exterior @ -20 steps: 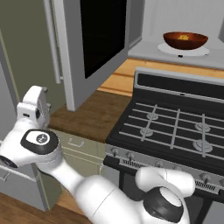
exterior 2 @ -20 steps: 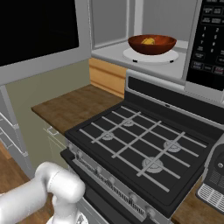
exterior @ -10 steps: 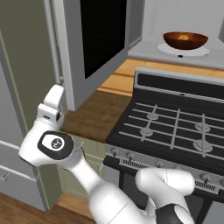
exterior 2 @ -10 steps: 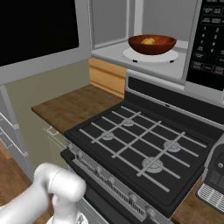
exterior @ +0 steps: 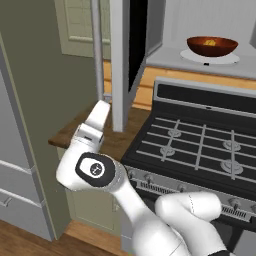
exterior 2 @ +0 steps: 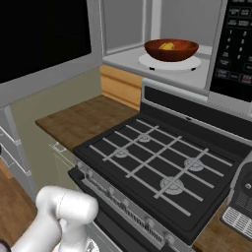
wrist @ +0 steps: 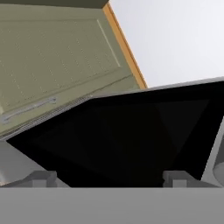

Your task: Pick the squash from the sink and place it in the bowl. Then pick the bowl and place it in the microwave. Then close the microwave door and press the start button.

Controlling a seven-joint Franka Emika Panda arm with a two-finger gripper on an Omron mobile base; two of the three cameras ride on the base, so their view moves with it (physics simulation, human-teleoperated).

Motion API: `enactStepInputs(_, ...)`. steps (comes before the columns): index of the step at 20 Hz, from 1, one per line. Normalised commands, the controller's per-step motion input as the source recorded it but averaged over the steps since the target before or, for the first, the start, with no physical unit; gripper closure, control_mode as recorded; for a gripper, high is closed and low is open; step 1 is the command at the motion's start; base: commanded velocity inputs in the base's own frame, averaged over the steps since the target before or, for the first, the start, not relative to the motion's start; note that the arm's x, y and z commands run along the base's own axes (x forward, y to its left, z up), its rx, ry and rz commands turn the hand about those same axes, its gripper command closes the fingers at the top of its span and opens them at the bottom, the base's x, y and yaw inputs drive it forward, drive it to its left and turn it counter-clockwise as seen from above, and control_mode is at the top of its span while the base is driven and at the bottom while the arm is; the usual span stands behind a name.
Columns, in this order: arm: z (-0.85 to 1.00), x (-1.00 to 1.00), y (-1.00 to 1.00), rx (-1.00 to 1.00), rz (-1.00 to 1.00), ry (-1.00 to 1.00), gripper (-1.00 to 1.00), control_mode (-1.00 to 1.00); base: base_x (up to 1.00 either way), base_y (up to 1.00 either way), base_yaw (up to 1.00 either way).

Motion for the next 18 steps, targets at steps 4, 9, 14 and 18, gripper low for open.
enactStepInputs(4,0.41,-0.35,-1.00,0.14,-0.01,-0.03,-1.00,-1.00,0.00,0.00,0.00)
enactStepInputs(9,0.60,-0.17,-1.00,0.18,-0.02,0.00,-1.00,-1.00,0.00,0.00,0.00)
enactStepInputs(14,0.56,-0.10,-1.00,0.20,-0.03,0.01,-1.00,-1.00,0.00,0.00,0.00)
enactStepInputs(18,0.50,-0.04,-1.00,0.20,-0.04,0.02,-1.00,-1.00,0.00,0.00,0.00)
